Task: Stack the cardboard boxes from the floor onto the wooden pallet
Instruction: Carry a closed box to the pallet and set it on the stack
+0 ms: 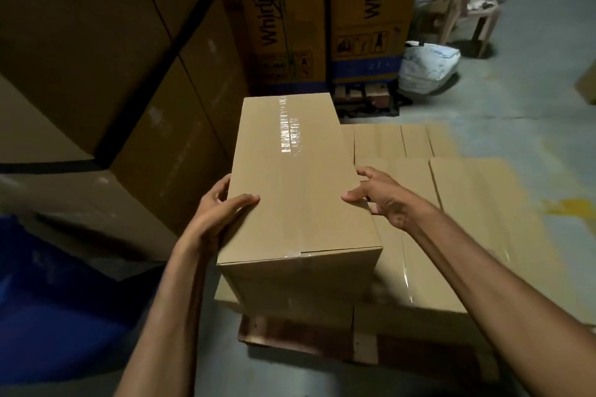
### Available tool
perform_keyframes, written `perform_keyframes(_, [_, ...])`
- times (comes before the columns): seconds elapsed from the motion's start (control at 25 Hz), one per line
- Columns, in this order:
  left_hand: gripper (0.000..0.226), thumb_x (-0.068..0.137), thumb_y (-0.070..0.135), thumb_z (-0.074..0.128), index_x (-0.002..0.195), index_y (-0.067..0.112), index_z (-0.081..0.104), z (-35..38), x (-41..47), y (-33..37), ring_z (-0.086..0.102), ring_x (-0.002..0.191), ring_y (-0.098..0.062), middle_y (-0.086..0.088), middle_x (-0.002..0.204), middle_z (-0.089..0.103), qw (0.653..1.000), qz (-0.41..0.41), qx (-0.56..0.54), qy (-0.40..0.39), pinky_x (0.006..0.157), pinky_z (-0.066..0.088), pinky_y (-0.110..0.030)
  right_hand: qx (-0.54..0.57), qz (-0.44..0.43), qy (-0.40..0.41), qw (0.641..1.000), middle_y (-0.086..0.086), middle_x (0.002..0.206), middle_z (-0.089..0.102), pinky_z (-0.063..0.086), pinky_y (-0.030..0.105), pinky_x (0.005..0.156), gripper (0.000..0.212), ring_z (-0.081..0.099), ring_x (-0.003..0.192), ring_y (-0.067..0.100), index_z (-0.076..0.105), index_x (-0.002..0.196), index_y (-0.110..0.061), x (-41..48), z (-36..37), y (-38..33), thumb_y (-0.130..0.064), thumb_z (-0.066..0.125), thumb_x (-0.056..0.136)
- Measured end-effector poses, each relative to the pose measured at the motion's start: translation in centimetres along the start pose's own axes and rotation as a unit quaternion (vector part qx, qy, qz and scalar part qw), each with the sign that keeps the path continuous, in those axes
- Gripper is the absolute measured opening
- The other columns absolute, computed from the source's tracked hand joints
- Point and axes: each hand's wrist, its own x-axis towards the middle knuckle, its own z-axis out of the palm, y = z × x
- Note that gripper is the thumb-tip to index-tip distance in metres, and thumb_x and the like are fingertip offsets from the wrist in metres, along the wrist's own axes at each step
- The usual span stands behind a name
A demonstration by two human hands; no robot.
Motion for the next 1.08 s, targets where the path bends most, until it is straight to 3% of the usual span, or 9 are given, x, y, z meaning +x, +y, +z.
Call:
perform_keyframes(0.08, [0.086,0.069,0.023,0.094,0.144,0.036,0.054,-2.4,2.7,-1.4,0.074,0.106,-0.022,-0.003,0.126,0.072,1.000,-0.014,-0.004,-0.017,0.096,0.058,-0.045,0.021,0.016,0.010,1.000,-0.004,0.128,0.066,0.059,0.031,0.094,0.071,0.074,0.098,0.013,0.054,0.142,-0.020,1.9,2.4,1.5,0.012,0.073,0.082])
perform_keyframes(0.16, [0.083,0.074,0.019,0.090,0.146,0.037,0.052,-4.7,5.0,-2.4,0.074,0.106,-0.022,-0.002,0.126,0.072,0.999,-0.030,0.000,-0.024,0.094,0.058,-0.043,0.043,0.032,0.012,0.998,0.001,0.140,0.057,0.059,0.031,0.095,0.080,0.075,0.099,0.014,0.049,0.149,-0.021,3.9,4.6,3.1,0.014,0.074,0.081])
perform_keyframes(0.28, [0.082,0.077,0.014,0.087,0.147,0.036,0.050,-6.9,8.1,-4.4,0.073,0.106,-0.020,-0.003,0.126,0.071,0.998,-0.047,0.008,-0.036,0.092,0.057,-0.038,0.056,0.056,0.013,0.997,0.005,0.136,0.062,0.058,0.034,0.098,0.078,0.074,0.106,0.017,0.048,0.148,-0.019,7.0,7.7,5.7,0.015,0.072,0.082])
perform_keyframes(0.44, [0.094,0.068,0.015,0.088,0.150,0.034,0.046,-7.3,11.6,-8.5,0.070,0.114,-0.024,-0.007,0.131,0.069,0.993,-0.088,0.018,-0.083,0.108,0.050,-0.049,0.021,0.091,0.036,0.995,-0.003,0.123,0.067,0.059,0.031,0.092,0.079,0.062,0.117,0.016,0.045,0.148,-0.021,9.5,9.1,9.2,0.018,0.069,0.083])
perform_keyframes(0.6, [0.097,0.074,0.017,0.089,0.154,0.038,0.037,-5.2,15.2,-12.5,0.061,0.123,-0.025,-0.006,0.145,0.056,0.987,-0.113,0.039,-0.110,0.111,0.047,-0.050,-0.059,0.111,0.081,0.989,0.006,0.141,0.060,0.046,0.034,0.111,0.087,0.054,0.131,0.021,0.040,0.154,-0.014,11.9,8.0,11.9,0.016,0.074,0.080])
perform_keyframes(0.84, [0.088,0.085,0.006,0.080,0.157,0.032,0.036,-1.1,20.0,-18.5,0.052,0.136,-0.017,0.002,0.151,0.052,0.982,-0.100,0.018,-0.160,0.118,0.041,-0.045,-0.174,0.108,0.138,0.969,0.001,0.117,0.073,0.056,0.034,0.098,0.074,0.068,0.114,0.021,0.062,0.136,-0.013,16.5,5.1,15.5,0.008,0.085,0.069])
perform_keyframes(0.96, [0.091,0.084,0.000,0.079,0.158,0.028,0.035,0.0,21.0,-20.9,0.042,0.142,-0.013,0.008,0.153,0.047,0.982,-0.104,0.014,-0.156,0.121,0.034,-0.041,-0.215,0.104,0.164,0.957,0.002,0.112,0.074,0.056,0.040,0.100,0.070,0.070,0.107,0.022,0.065,0.129,-0.014,17.7,4.5,16.8,0.006,0.088,0.066])
perform_keyframes(1.08, [0.088,0.085,-0.006,0.076,0.158,0.024,0.036,1.2,21.5,-22.2,0.047,0.136,-0.008,0.004,0.154,0.049,0.982,-0.098,0.013,-0.158,0.120,0.034,-0.036,-0.245,0.120,0.176,0.946,0.003,0.111,0.073,0.056,0.040,0.099,0.067,0.069,0.104,0.022,0.064,0.128,-0.012,18.1,4.2,17.9,0.004,0.089,0.068])
